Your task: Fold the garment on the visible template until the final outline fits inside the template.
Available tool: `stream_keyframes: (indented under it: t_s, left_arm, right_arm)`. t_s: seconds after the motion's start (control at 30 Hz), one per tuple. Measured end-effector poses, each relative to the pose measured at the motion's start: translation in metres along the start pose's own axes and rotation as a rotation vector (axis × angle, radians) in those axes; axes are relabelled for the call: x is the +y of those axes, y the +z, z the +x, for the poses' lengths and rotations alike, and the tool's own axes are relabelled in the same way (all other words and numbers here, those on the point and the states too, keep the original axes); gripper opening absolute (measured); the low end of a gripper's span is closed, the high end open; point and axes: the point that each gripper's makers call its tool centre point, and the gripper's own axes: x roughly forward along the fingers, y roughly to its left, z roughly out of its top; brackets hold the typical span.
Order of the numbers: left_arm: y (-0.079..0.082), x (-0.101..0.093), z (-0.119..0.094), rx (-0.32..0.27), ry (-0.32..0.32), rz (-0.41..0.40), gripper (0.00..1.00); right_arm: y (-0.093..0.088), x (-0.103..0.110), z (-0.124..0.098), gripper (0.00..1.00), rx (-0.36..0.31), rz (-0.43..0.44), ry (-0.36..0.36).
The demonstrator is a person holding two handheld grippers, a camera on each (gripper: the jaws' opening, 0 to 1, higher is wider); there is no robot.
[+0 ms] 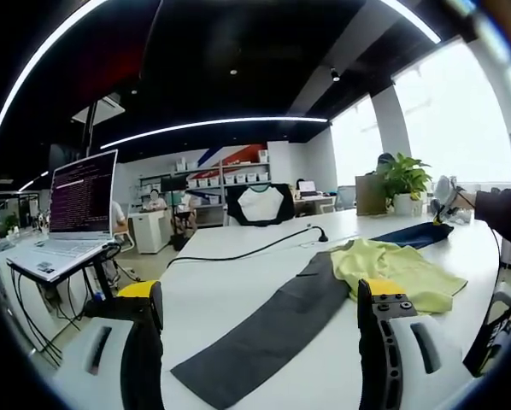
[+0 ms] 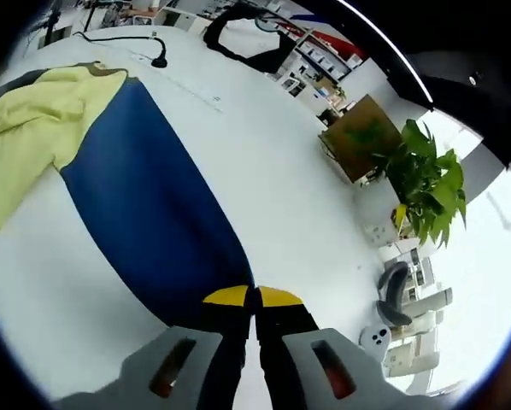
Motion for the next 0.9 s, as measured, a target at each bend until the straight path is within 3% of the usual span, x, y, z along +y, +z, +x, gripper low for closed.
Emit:
stream_keyframes:
  t_s: [0.13, 0.3, 0.57, 0.7, 0.9]
  left_arm:
    - [-0.002, -0.001, 0.001, 0.006, -0.001, -0.001, 1.00]
    - [-0.001, 0.000, 0.001, 0.004, 0.001, 0.000, 1.00]
    - [-0.002, 0.001, 0.002, 0.006, 0.003, 0.001, 1.00]
    - [-0.004, -0.001, 0.004, 0.012, -0.002, 0.000, 1.00]
    - [-0.006, -0.004, 0.005, 0.024, -0.009, 0.005, 1.00]
  right_arm:
    - [-0.005, -0.004, 0.010, 0.00, 0.028, 0.032, 0.012]
    - [-0.011, -0.008, 0.019, 0.00, 0.083, -0.037, -0.008]
    - [-0.021, -0.018, 0.031, 0.03, 0.125, -0.039, -0.014]
    - [-0.027, -0.019, 0.035, 0.03, 0.120, 0.026, 0.008]
    - [-0.032, -0.031, 0.040, 0.08, 0.117, 0.050, -0.013]
